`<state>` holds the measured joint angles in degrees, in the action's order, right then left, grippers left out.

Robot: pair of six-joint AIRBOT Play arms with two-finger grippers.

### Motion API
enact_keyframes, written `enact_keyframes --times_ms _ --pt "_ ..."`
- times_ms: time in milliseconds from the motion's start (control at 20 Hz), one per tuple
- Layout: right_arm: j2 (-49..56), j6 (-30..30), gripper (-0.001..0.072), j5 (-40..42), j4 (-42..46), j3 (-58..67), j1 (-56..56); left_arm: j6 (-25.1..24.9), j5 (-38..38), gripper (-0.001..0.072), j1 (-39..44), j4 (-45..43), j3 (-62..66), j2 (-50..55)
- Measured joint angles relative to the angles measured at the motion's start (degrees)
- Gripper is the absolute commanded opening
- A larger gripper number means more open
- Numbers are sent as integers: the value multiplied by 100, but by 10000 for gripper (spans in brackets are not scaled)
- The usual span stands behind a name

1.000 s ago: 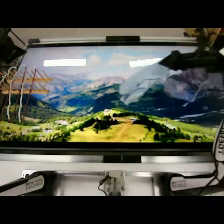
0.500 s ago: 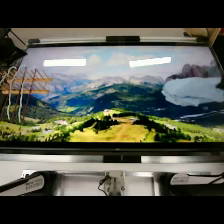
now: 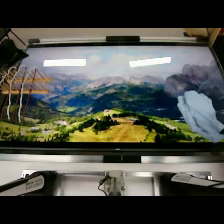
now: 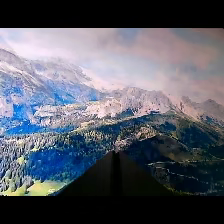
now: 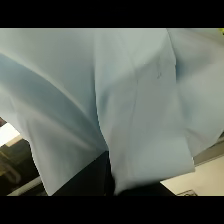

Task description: Fold the shirts.

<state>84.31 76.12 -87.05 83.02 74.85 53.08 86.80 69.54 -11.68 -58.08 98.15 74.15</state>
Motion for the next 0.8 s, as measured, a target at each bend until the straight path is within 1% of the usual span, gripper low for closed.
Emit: enact_keyframes --times_ms 200,350,700,750,800 --pt "-356 35 46 514 256 -975 155 0 -7 26 0 0 -61 24" --pt "-448 31 46 708 494 -1456 197 0 -4 26 0 0 -72 35" --pt "-560 96 47 892 887 -1982 219 0 -4 26 0 0 -79 42" --pt "-597 133 122 916 946 -2004 219 0 -4 26 0 0 -79 42" --pt "-629 190 474 920 984 -2017 219 0 -13 26 0 0 -79 42"
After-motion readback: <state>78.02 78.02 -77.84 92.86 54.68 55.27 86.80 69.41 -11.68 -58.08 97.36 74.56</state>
